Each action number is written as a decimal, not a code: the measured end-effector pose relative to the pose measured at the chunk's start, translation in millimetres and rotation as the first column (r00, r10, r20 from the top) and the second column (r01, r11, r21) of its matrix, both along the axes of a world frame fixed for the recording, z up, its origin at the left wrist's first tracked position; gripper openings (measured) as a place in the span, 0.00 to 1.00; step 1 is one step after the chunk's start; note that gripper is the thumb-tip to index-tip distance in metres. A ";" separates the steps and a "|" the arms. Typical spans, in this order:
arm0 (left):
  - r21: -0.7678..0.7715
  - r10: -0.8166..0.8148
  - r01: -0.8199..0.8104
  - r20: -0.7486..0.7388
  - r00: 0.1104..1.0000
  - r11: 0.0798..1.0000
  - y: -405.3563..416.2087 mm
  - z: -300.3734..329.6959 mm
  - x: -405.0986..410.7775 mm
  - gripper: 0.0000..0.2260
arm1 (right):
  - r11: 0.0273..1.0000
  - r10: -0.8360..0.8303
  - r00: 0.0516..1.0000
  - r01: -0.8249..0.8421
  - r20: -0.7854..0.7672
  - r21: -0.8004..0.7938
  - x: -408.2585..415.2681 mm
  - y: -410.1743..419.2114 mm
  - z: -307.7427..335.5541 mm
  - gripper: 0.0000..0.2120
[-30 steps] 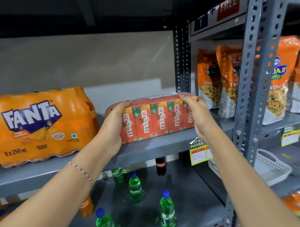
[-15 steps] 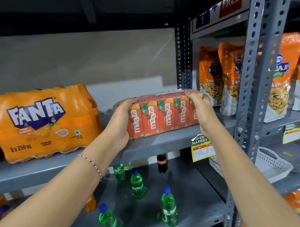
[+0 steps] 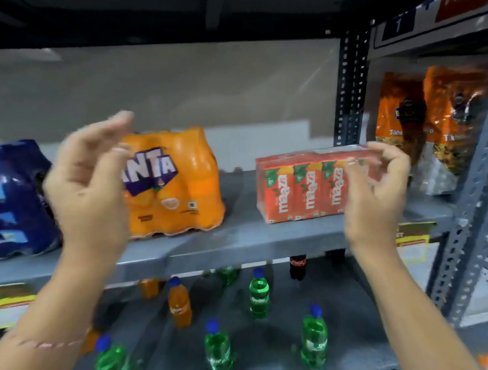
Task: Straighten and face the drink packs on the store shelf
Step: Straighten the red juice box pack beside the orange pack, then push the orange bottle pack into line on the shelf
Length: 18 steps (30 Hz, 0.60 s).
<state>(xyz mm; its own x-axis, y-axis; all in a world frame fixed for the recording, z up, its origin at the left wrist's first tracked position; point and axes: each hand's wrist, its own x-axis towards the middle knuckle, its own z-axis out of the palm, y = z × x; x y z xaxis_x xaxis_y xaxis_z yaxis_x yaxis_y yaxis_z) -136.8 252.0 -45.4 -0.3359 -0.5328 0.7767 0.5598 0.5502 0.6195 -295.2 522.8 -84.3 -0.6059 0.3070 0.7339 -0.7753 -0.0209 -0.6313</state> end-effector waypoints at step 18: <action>0.247 -0.213 0.108 0.449 0.868 0.963 -88.9 -29.9 19.9 0.11 | 0.652 0.515 0.673 -0.709 0.531 0.267 28.9 -119.2 -5.8 0.13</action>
